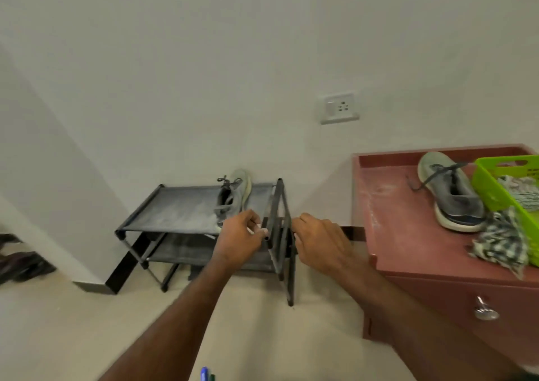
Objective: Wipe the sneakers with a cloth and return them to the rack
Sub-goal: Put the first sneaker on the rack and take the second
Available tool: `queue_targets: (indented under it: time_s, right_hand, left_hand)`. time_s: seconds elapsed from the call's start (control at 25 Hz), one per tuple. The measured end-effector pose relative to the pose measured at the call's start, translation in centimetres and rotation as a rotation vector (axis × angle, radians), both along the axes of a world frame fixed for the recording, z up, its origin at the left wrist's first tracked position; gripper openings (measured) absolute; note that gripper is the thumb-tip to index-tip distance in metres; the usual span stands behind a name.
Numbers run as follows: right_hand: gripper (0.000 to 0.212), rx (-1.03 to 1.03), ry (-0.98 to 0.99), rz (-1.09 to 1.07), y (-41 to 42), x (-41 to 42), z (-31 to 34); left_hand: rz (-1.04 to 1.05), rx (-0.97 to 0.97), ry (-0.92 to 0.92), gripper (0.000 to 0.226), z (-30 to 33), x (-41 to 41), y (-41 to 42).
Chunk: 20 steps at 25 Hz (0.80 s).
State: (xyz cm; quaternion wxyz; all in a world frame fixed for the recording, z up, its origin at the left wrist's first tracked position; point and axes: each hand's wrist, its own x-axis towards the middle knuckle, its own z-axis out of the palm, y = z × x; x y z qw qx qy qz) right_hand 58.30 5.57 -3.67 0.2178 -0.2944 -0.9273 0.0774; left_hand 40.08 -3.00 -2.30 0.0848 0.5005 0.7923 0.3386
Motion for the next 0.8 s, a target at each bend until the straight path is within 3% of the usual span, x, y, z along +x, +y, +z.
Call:
queue_targets:
  time_s: [0.16, 0.4, 0.6, 0.8]
  right_hand:
    - [0.002, -0.061, -0.026, 0.033, -0.6, -8.8, 1.0]
    - [0.01, -0.377, 0.083, -0.02, 2.2, -15.9, -2.4]
    - [0.005, -0.421, 0.103, -0.006, 3.3, -14.9, -3.2]
    - [0.007, -0.412, 0.173, -0.04, 3.7, -9.6, -1.7]
  left_hand:
    - [0.181, -0.11, 0.063, 0.043, -0.6, -7.3, -1.5]
    - [0.188, -0.185, -0.076, 0.075, -3.3, -12.6, 2.6]
    - [0.372, 0.001, -0.143, 0.029, -5.1, -12.5, 5.1]
    - [0.375, 0.182, -0.212, 0.01, -3.3, -7.5, 4.0]
